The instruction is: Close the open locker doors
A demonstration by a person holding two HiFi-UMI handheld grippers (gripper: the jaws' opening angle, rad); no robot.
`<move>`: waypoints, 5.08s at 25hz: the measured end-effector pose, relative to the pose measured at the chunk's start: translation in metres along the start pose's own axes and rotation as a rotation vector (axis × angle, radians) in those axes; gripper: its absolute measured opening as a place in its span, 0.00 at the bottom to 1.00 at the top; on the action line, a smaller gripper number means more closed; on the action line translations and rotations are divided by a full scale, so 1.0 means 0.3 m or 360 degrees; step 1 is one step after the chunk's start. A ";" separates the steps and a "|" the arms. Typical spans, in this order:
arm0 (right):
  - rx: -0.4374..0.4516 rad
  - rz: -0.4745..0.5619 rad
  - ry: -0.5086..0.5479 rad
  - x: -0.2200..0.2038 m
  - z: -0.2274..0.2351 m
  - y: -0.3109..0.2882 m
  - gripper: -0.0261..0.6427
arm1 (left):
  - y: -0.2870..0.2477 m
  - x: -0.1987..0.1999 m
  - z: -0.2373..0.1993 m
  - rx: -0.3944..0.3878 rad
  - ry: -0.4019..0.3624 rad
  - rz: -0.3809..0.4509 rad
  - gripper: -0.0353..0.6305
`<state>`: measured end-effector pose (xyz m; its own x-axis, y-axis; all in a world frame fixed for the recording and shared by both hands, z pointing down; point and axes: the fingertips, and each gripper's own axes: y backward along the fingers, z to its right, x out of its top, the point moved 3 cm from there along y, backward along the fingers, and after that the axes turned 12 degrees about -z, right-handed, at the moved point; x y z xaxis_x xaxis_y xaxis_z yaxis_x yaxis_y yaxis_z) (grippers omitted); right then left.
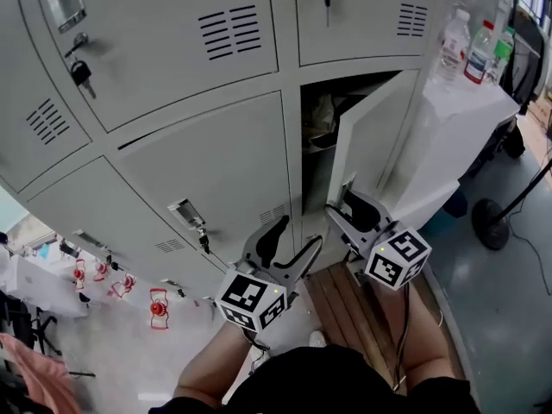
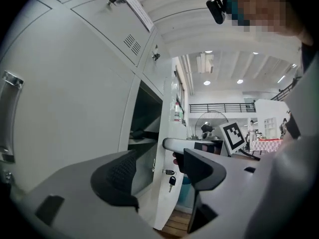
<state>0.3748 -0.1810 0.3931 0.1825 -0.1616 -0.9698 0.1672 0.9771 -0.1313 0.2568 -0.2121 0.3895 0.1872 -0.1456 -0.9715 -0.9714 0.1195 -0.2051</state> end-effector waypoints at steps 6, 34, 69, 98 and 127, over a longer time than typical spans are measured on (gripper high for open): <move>0.0065 -0.0024 0.0031 0.020 0.007 -0.118 0.37 | 0.064 -0.012 -0.074 0.0172 0.0035 0.0021 0.53; 0.0250 -0.0058 0.0114 0.039 0.076 -0.314 0.37 | 0.040 -0.011 -0.171 0.0389 0.0106 0.0063 0.53; 0.0450 -0.0052 -0.0072 -0.142 -0.466 -0.093 0.41 | 0.620 -0.209 -0.004 0.0604 0.0224 -0.0005 0.52; 0.0250 -0.0064 0.0049 -0.302 -1.162 0.517 0.35 | 1.263 -0.343 0.451 0.0476 0.0191 0.0080 0.41; 0.0501 -0.0057 0.0091 -0.351 -0.948 1.107 0.05 | 1.109 -0.403 1.123 0.0901 0.0232 0.0070 0.08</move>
<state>0.1355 0.1999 0.3932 0.1177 -0.1781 -0.9770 0.4657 0.8788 -0.1041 -0.0397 0.1762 0.3986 0.0877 -0.2577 -0.9622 -0.7412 0.6285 -0.2359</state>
